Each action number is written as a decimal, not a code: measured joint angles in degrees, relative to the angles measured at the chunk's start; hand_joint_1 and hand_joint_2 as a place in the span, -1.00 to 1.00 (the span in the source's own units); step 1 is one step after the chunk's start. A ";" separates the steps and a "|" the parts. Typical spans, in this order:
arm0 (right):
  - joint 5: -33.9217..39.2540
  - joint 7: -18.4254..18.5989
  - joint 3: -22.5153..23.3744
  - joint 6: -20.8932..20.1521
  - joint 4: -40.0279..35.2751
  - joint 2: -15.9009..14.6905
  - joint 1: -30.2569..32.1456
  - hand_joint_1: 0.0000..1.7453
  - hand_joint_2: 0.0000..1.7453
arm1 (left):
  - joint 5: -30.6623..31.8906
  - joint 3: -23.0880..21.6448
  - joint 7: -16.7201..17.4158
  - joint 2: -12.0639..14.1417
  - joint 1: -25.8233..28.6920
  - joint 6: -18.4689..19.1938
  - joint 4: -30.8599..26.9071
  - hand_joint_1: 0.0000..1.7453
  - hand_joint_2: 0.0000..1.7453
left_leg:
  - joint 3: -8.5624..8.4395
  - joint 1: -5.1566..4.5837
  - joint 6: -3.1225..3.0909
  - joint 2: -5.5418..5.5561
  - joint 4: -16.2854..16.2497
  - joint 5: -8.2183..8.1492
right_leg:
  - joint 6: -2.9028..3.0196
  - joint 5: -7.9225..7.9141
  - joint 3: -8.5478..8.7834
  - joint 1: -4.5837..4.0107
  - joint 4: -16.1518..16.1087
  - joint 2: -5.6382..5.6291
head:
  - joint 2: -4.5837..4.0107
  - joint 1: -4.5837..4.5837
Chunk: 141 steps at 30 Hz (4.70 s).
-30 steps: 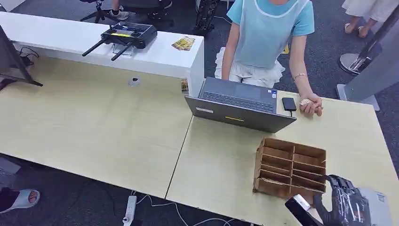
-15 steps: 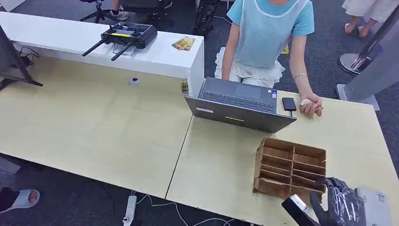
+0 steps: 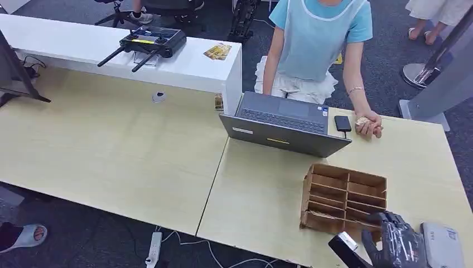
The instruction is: Pass the card to the sensor for recognition and then transmit it.
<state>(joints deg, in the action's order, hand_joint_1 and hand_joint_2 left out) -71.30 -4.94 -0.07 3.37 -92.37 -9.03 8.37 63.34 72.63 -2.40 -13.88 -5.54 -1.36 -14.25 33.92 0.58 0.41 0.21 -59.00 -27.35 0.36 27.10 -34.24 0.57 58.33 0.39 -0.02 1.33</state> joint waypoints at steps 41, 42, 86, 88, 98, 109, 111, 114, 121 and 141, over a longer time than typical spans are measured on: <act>1.29 -2.20 -0.63 3.15 2.34 1.27 -3.08 0.66 1.00 | 0.44 0.00 -0.02 -0.02 0.00 0.04 0.00 -1.00 -1.00 | 0.00 0.00 0.00 0.00 0.00 0.00 | 0.00 0.00 0.00 0.00 0.01 0.00 | 0.00 0.00; 1.84 -2.56 -0.63 3.15 2.23 1.36 -3.08 0.70 1.00 | 0.44 0.00 0.00 -0.02 0.00 0.04 0.00 -1.00 -1.00 | 0.00 0.00 0.00 0.00 0.00 0.00 | 0.00 0.00 0.00 0.00 0.01 0.00 | 0.02 0.00; 22.93 -14.23 -2.32 -1.05 -4.90 -2.62 -13.76 1.00 1.00 | 0.76 0.00 -1.09 0.28 -0.09 0.74 0.00 -1.00 -1.00 | -0.02 0.00 0.00 -0.01 -0.01 0.01 | 0.01 -0.02 0.02 0.00 0.02 -0.02 | 0.02 0.00; 22.71 -14.08 -2.93 -1.05 -4.90 -3.06 -15.04 1.00 1.00 | 0.74 0.00 -1.22 0.31 -0.16 0.79 0.00 -1.00 -1.00 | -0.02 0.00 0.00 -0.02 -0.01 0.01 | 0.01 -0.02 0.02 0.00 0.02 -0.02 | 0.02 0.00; 22.71 -13.81 -5.49 -1.12 -4.13 -4.90 -21.69 1.00 1.00 | 0.81 0.00 -1.42 0.42 -0.18 0.87 0.00 -1.00 -1.00 | -0.01 0.00 0.00 -0.01 -0.01 0.01 | 0.01 -0.02 0.02 0.00 0.02 -0.01 | 0.00 0.00; 22.88 -13.05 -8.52 -2.93 -0.76 -5.92 -31.04 1.00 1.00 | 1.81 -0.07 -1.40 0.72 -0.24 1.29 0.00 -1.00 -1.00 | -0.01 0.00 0.02 -0.01 -0.02 0.05 | 0.01 -0.03 0.02 0.00 0.04 -0.02 | 0.02 0.00; 23.26 -12.94 -9.05 -3.24 0.11 -6.14 -32.41 1.00 1.00 | 1.90 -0.11 -1.38 0.70 -0.26 1.31 0.00 -1.00 -1.00 | -0.01 0.00 0.03 -0.01 -0.02 0.05 | 0.01 -0.03 0.02 0.00 0.03 -0.02 | 0.00 -0.02; 23.80 -12.75 -9.42 -3.36 1.70 -6.40 -34.62 1.00 1.00 | 2.34 -0.24 -1.29 0.72 -0.24 1.38 0.00 -1.00 -1.00 | -0.01 0.00 0.02 -0.01 -0.02 0.05 | 0.01 -0.03 0.02 0.00 0.04 -0.02 | 0.00 0.00; 24.72 -12.00 -10.97 -4.52 6.92 -6.75 -40.86 1.00 1.00 | 3.17 -0.94 -1.27 0.79 -0.25 1.70 0.00 -1.00 -1.00 | -0.01 0.00 0.04 0.00 -0.02 0.07 | 0.01 -0.03 0.02 0.00 0.05 -0.02 | 0.02 -0.02; 25.42 -10.27 -14.95 -6.19 23.25 -5.03 -54.22 1.00 1.00 | 4.76 -2.43 -1.18 1.11 -0.24 2.27 0.00 -1.00 -1.00 | 0.02 0.00 0.04 0.04 -0.03 0.07 | 0.01 -0.04 0.02 0.00 0.07 0.02 | 0.00 0.00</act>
<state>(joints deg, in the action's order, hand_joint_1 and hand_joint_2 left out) -45.88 -15.21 -15.01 -2.82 -69.12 -14.05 -45.85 68.10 70.20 -3.58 -12.76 -5.78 0.92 -14.25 33.94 0.58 0.45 0.25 -59.02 -27.28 0.37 27.06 -34.22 0.58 58.40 0.41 -0.02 1.33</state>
